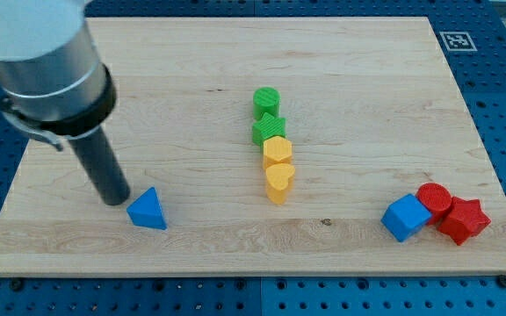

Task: Move the blue triangle slightly right

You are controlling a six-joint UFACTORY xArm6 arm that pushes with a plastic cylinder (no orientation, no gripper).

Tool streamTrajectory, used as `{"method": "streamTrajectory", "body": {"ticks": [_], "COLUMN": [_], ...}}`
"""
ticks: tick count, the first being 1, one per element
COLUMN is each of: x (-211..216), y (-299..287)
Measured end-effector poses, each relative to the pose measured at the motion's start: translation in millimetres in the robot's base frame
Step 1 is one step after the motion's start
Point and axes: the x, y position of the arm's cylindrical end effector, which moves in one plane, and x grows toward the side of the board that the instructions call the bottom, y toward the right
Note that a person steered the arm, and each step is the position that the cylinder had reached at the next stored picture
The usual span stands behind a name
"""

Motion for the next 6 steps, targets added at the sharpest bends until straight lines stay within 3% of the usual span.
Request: {"method": "streamTrajectory", "body": {"ticks": [3,6], "x": [40,37], "y": [0,68]}}
